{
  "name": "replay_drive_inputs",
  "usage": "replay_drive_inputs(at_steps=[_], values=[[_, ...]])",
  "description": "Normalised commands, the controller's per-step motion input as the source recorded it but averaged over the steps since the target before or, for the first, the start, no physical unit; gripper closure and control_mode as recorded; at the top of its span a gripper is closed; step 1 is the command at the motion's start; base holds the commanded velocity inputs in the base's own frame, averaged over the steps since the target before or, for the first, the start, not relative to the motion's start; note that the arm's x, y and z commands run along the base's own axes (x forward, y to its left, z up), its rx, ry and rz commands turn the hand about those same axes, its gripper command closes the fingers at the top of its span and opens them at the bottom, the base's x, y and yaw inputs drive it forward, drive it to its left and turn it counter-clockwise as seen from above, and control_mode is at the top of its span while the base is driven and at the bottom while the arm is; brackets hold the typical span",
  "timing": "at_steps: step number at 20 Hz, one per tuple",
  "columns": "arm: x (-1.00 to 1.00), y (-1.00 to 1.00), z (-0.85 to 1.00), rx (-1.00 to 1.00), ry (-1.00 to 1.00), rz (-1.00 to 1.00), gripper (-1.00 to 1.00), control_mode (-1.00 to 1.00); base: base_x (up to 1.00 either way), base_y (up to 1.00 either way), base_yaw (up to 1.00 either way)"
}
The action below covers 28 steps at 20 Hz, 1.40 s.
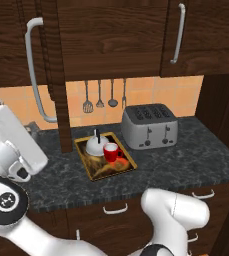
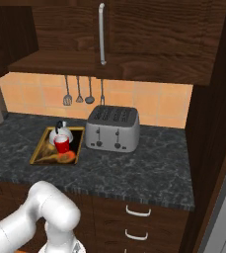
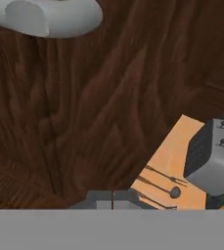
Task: Pick the kettle from the counter and place it on the tray. Then pick the mug from the cabinet and place it on the tray. Then close the cabinet doors.
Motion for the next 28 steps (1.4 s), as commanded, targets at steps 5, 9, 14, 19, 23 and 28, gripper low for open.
replay_drive_inputs(at_steps=[5, 9, 14, 19, 23, 28], values=[[0.29, -0.14, -0.01, -0.06, 0.00, -0.04, 1.00, -1.00, 0.00, 0.00, 0.00], [0.48, -0.82, 0.00, -0.02, -0.06, -0.13, 1.00, -1.00, 0.00, 0.00, 0.00], [0.64, -1.00, 0.05, -0.04, -0.20, -0.15, 1.00, -1.00, 0.00, 0.00, 0.00], [0.44, -1.00, 0.16, -0.01, -0.24, -0.06, 1.00, -1.00, 0.00, 0.00, 0.00], [0.93, -1.00, 0.28, 0.00, -0.22, 0.00, 1.00, -1.00, 0.00, 0.00, 0.00], [1.00, -0.84, 0.50, 0.01, -0.19, 0.01, 1.00, -1.00, 0.00, 0.00, 0.00]])
